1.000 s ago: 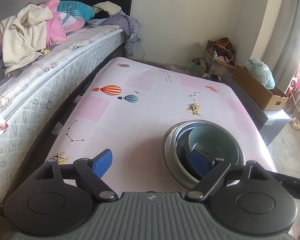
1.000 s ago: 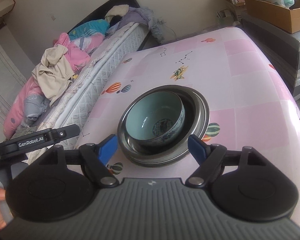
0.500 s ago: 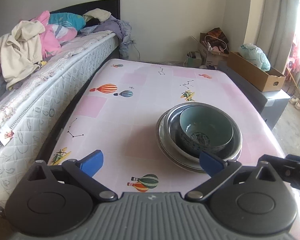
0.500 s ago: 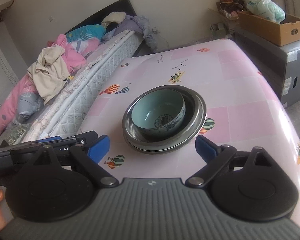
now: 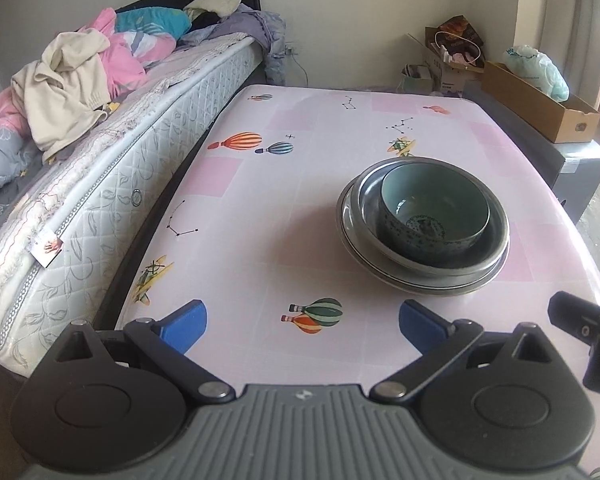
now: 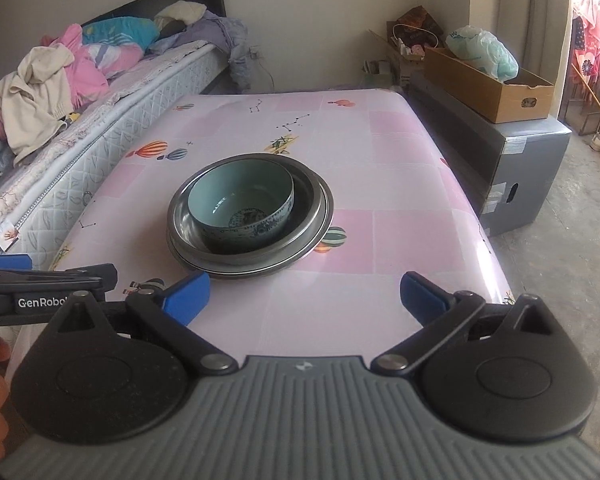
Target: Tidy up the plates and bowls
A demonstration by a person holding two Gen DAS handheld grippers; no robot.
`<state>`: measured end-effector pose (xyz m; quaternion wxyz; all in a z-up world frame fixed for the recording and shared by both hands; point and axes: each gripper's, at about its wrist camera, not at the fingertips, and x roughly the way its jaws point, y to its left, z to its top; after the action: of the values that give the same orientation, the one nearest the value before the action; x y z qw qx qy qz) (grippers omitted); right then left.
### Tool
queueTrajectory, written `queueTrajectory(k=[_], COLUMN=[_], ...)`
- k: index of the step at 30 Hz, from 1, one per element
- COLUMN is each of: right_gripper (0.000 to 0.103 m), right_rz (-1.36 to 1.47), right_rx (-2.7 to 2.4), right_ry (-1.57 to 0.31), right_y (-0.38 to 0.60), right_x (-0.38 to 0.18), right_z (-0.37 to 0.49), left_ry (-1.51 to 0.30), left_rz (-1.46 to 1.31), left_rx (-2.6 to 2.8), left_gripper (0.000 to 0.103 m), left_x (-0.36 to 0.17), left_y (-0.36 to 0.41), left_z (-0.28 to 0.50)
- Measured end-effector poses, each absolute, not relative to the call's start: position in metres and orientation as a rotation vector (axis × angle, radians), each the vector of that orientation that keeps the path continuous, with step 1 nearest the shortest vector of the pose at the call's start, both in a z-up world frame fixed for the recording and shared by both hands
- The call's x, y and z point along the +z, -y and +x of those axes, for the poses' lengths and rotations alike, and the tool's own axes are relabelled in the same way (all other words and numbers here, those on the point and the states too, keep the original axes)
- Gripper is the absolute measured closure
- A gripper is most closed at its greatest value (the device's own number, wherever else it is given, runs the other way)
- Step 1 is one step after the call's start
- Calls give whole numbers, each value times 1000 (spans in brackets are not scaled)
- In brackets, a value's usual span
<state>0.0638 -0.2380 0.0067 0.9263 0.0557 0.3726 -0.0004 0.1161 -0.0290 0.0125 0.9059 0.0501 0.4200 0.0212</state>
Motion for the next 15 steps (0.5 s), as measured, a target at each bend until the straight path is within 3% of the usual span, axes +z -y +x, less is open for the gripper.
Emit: queueTrajectory(k=[15], right_gripper=[1], right_rz=[146], right_rx=[24], right_ry=[-800], right_y=[234], right_x=[4], right_z=[71], left_ry=[-913], left_rz=[80], left_rx=[23], left_gripper=[0], left_x=[9], left_y=[27], left_z=[114])
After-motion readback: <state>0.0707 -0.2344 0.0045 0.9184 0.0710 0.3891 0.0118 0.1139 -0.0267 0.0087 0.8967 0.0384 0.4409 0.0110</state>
